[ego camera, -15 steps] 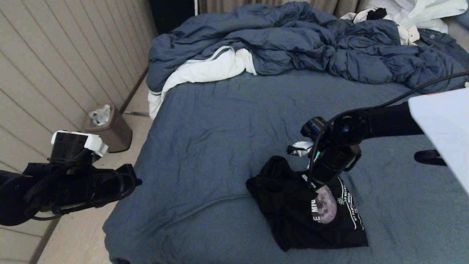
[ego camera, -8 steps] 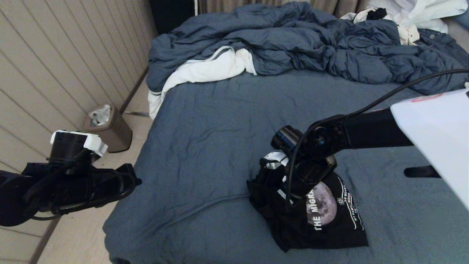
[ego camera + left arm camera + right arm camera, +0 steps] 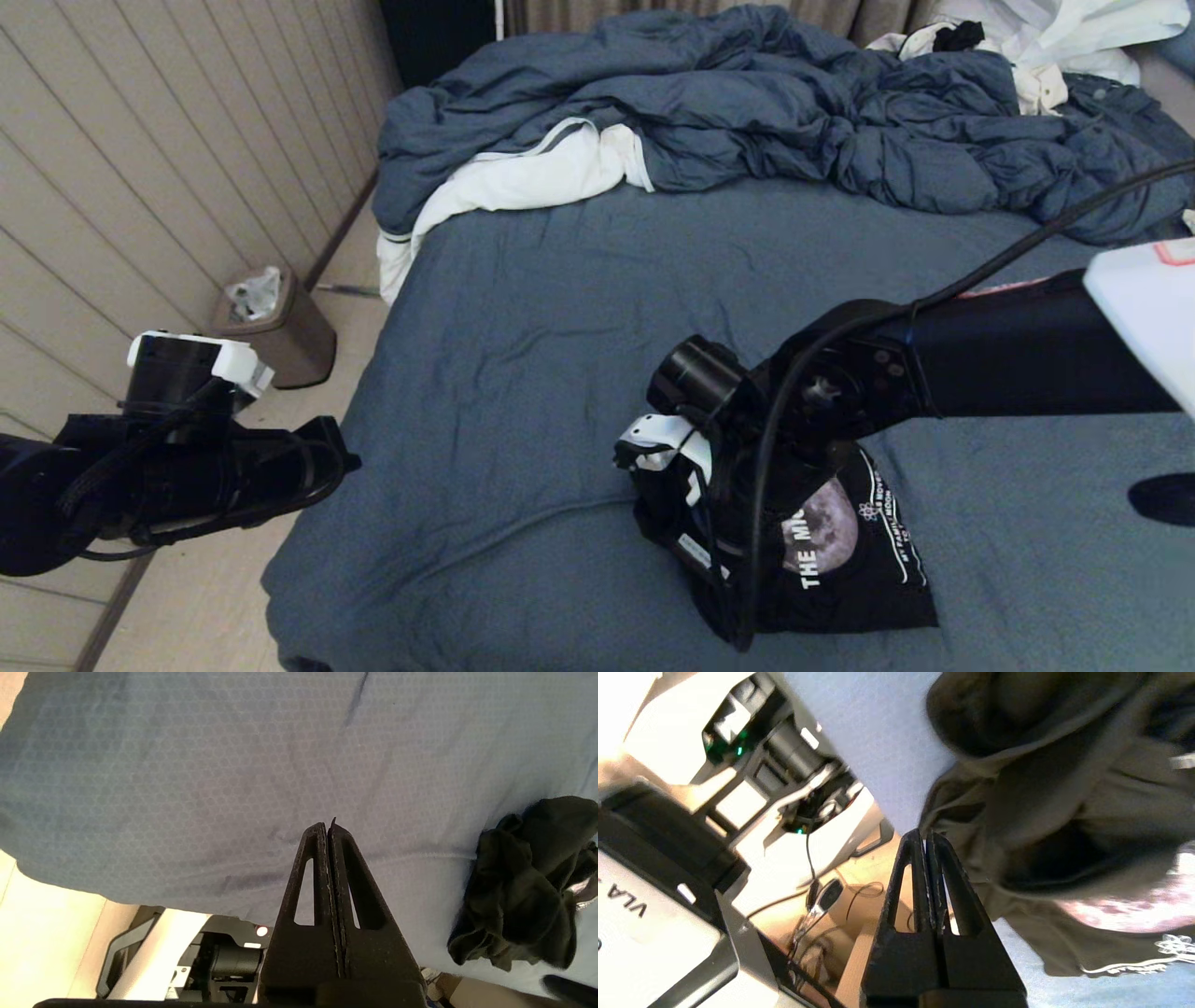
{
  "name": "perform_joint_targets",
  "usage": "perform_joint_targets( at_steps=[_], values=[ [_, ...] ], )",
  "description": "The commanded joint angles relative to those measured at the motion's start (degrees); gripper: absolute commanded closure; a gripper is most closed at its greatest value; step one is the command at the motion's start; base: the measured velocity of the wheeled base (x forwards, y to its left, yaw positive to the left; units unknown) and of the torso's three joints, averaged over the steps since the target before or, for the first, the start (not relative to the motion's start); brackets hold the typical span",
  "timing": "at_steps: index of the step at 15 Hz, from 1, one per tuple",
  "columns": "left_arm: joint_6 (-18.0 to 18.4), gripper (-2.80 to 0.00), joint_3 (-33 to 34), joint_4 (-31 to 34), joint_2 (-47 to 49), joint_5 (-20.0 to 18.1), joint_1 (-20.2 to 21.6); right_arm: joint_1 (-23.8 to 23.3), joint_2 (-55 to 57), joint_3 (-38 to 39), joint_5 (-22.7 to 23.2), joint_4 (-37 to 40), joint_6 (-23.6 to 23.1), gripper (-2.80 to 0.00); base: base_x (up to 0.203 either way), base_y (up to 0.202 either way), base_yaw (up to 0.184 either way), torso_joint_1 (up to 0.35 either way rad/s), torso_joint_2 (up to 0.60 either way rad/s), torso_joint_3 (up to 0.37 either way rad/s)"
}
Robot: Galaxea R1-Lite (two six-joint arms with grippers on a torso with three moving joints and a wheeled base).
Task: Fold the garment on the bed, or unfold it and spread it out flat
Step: Fold the black T-shirt
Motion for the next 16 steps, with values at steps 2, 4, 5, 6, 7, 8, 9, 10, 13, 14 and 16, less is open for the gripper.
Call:
perform_joint_targets(
  at_steps=[2, 4, 5, 6, 7, 8, 9, 10, 13, 14, 16],
  values=[
    [-0.2, 0.0, 0.0, -0.1, 0.1, -0.1, 0.0, -4.9, -1.8, -1.3, -0.3, 0.0, -0.1, 0.0, 0.0, 0.0, 0.0, 0.0, 0.0, 0.0],
    [-0.2, 0.0, 0.1, -0.1, 0.2, -0.1, 0.0, -10.5, -1.9, -1.8, -1.1, -0.2, -0.3, 0.0, 0.0, 0.0, 0.0, 0.0, 0.0, 0.0],
    [-0.2, 0.0, 0.1, -0.1, 0.2, -0.1, 0.0, -12.9, -1.7, -1.5, -2.1, -0.3, -0.2, 0.0, 0.0, 0.0, 0.0, 0.0, 0.0, 0.0],
    [-0.2, 0.0, 0.1, -0.1, 0.1, -0.1, 0.0, -14.9, -1.3, -0.6, -3.0, -0.3, -0.2, 0.0, 0.0, 0.0, 0.0, 0.0, 0.0, 0.0],
    [-0.2, 0.0, 0.1, -0.1, 0.2, -0.1, 0.0, -16.2, -0.9, 1.5, -3.6, -0.6, -0.1, 0.0, 0.0, 0.0, 0.0, 0.0, 0.0, 0.0],
    [-0.2, 0.0, 0.1, 0.0, 0.2, -0.1, -0.1, -17.4, -0.7, 3.6, -3.9, -2.4, -0.1, 0.0, 0.0, 0.0, 0.0, 0.0, 0.0, 0.0],
    [-0.2, 0.0, 0.1, 0.0, 0.2, -0.1, -0.3, -18.0, -0.6, 5.2, -4.0, -5.3, -0.1, 0.0, 0.0, 0.0, 0.0, 0.0, 0.0, 0.0],
    [-0.3, 0.0, 0.1, 0.0, 0.2, -0.1, -0.5, -18.2, -0.2, 7.1, -4.1, -7.8, -0.2, 0.0, 0.0, 0.0, 0.0, 0.0, 0.0, 0.0],
    [-0.4, 0.0, 0.1, 0.0, 0.1, -0.1, -0.5, -16.2, 2.0, 9.2, -4.2, -10.5, -0.2, 0.0, 0.0, 0.0, 0.0, 0.0, 0.0, 0.0],
    [-0.3, 0.0, 0.1, -0.1, 0.1, -0.1, -0.5, -14.6, 2.3, 9.7, -4.3, -10.5, -0.2, 0.0, 0.0, 0.0, 0.0, 0.0, 0.0, 0.0],
    [-0.3, 0.0, 0.1, 0.0, 0.1, -0.1, -0.5, -10.9, 2.0, 11.5, -5.0, -10.5, -0.1, 0.0, 0.0, 0.0, 0.0, 0.0, 0.0, 0.0]
  ],
)
